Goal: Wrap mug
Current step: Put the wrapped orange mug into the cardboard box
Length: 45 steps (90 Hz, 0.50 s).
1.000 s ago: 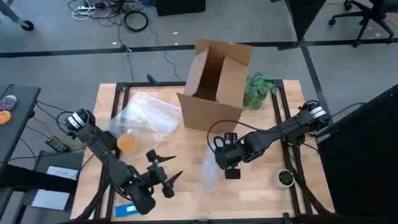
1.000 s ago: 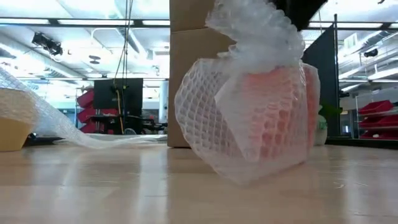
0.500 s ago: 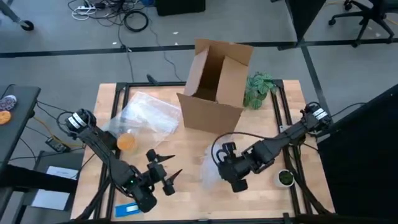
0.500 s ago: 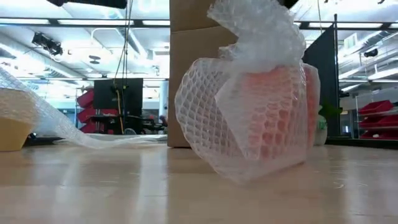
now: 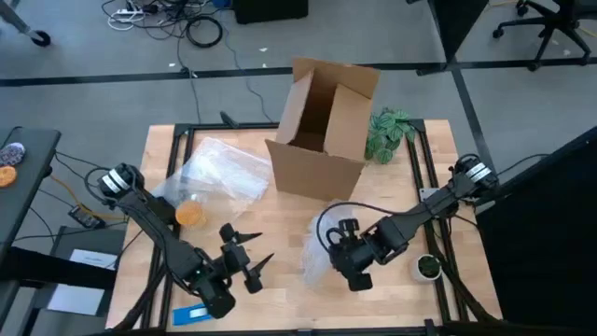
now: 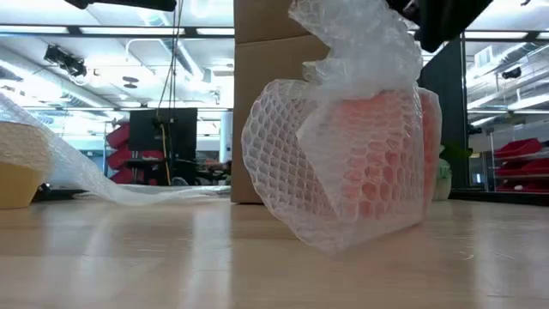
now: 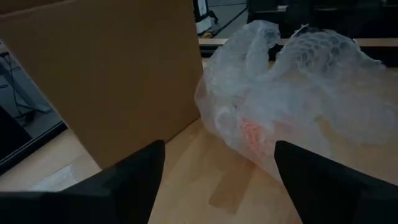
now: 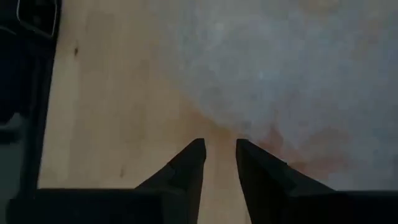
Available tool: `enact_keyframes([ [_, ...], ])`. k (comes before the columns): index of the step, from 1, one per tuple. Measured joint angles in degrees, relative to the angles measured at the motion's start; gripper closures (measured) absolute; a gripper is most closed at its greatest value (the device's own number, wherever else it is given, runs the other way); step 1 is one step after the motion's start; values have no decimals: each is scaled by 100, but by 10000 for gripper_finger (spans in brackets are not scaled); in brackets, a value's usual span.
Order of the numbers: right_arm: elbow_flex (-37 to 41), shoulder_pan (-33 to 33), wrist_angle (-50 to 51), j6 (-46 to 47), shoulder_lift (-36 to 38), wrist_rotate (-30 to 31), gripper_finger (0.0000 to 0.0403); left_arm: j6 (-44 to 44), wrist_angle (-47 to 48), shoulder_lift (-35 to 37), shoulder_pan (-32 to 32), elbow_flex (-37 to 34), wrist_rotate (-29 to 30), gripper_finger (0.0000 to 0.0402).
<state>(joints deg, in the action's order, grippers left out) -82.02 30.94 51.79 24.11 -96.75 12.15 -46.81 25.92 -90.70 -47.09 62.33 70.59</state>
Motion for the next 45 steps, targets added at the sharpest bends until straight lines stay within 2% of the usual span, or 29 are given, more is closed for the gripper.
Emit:
enact_keyframes([
  [45,2,-61,-159,175,-2,-49,329,-4,-282,0,0,0,-376,113],
])
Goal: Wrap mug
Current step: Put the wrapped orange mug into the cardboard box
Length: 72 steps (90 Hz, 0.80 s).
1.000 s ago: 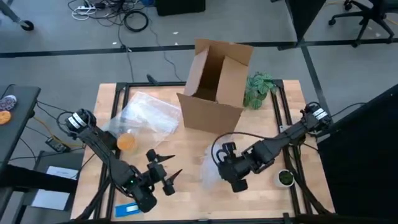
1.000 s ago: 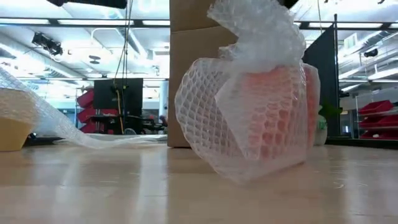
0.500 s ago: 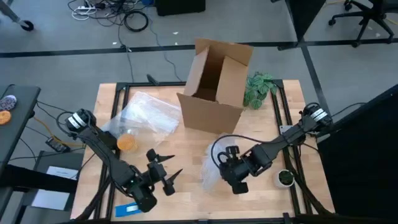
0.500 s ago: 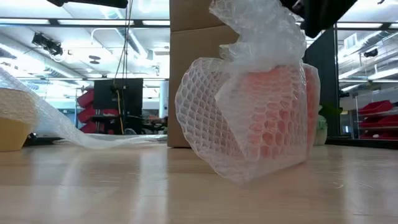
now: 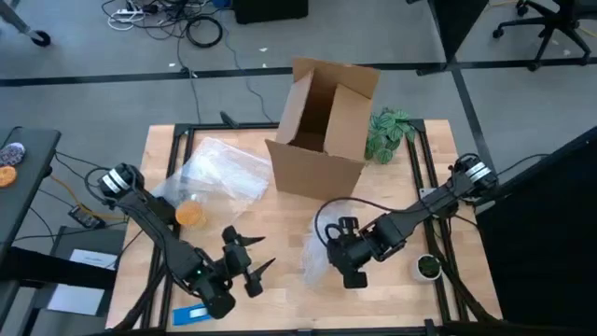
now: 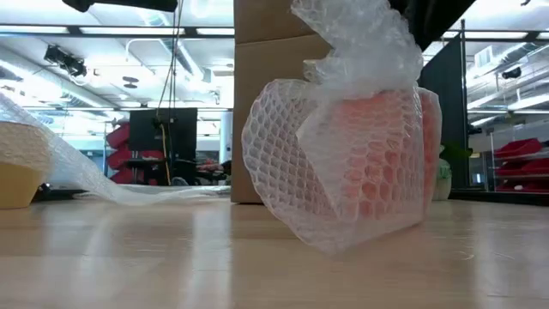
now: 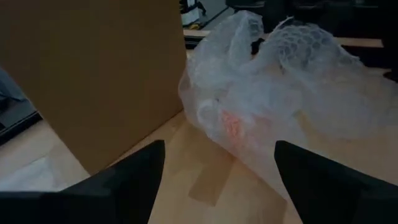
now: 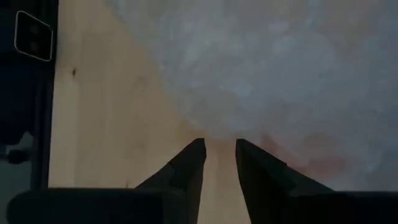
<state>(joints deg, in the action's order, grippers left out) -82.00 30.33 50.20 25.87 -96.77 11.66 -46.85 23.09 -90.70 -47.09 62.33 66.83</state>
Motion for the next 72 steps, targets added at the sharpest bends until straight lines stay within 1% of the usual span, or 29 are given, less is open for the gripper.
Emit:
enact_keyframes([
  [9,0,2,-79,-2,0,-9,329,0,9,0,0,0,-13,113],
  [27,2,0,-231,-2,-2,-3,329,33,11,0,0,0,-283,113],
  [72,2,-7,-222,-7,-4,-4,328,157,-38,0,0,0,-345,113],
])
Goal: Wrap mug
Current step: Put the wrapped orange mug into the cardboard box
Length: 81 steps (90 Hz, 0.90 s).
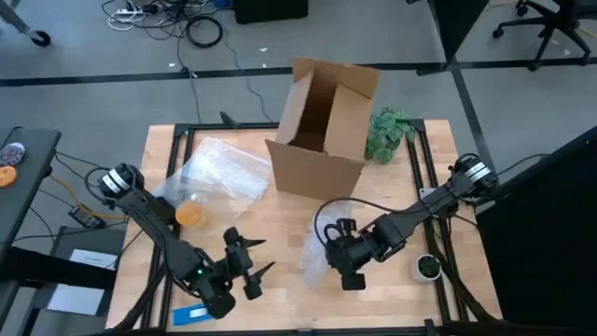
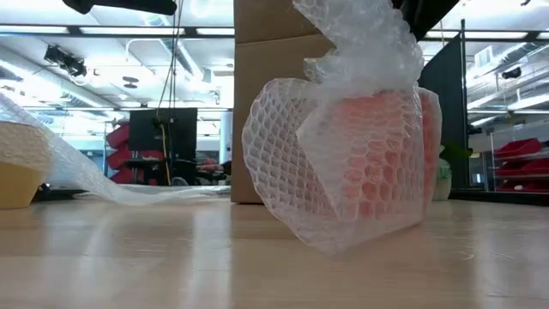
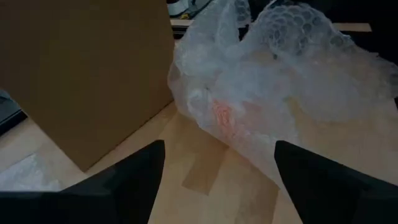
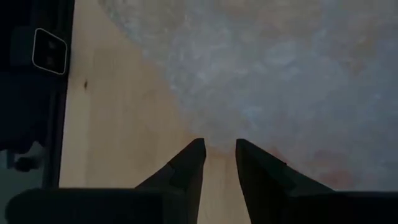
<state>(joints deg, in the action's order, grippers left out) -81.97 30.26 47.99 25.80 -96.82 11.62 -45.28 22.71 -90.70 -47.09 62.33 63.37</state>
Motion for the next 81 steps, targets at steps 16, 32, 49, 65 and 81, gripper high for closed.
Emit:
enact_keyframes([
  [16,2,0,-17,-38,0,1,328,2,-65,0,26,0,-2,113],
  [32,2,-9,-61,-584,-2,273,328,164,-61,-102,28,2,-295,113],
  [49,3,-7,-77,-587,-66,440,329,611,-308,-278,102,2,-154,113],
  [65,3,-6,-62,-679,-66,450,328,612,-411,-463,258,4,-171,113],
  [81,190,-49,19,-406,-173,298,306,636,-456,-702,348,2,-197,113],
])
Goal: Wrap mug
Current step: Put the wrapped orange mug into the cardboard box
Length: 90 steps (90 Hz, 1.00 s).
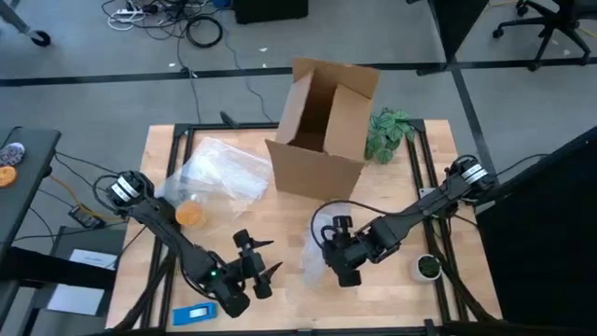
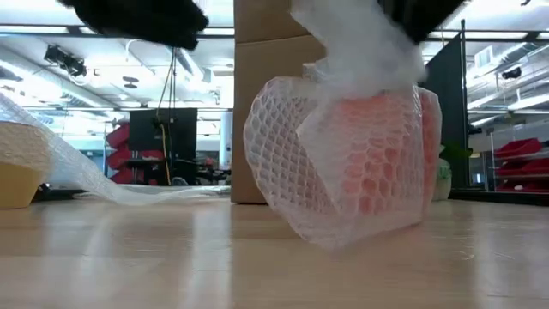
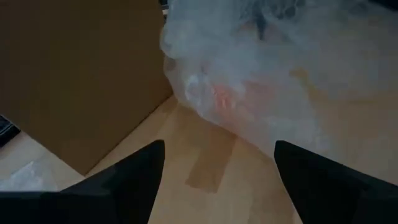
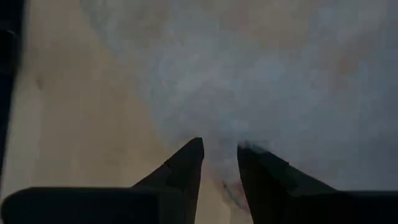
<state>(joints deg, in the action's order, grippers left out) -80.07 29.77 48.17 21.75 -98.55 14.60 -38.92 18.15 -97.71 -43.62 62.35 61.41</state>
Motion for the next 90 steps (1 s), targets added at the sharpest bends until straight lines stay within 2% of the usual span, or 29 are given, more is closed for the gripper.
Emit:
enact_keyframes([
  [27,-212,62,174,-453,-15,-77,214,184,-225,-30,28,0,-4,113],
  [39,-266,62,494,-534,-12,-266,187,287,-312,-28,41,1,-20,113],
  [57,-89,64,753,-516,-11,-325,180,282,-360,-41,50,2,-20,113],
  [81,256,-62,-139,-1390,-205,-97,183,275,-363,-145,63,2,1,113],
  [90,358,-208,-292,-1504,-417,-187,183,275,-372,-167,88,2,26,113],
])
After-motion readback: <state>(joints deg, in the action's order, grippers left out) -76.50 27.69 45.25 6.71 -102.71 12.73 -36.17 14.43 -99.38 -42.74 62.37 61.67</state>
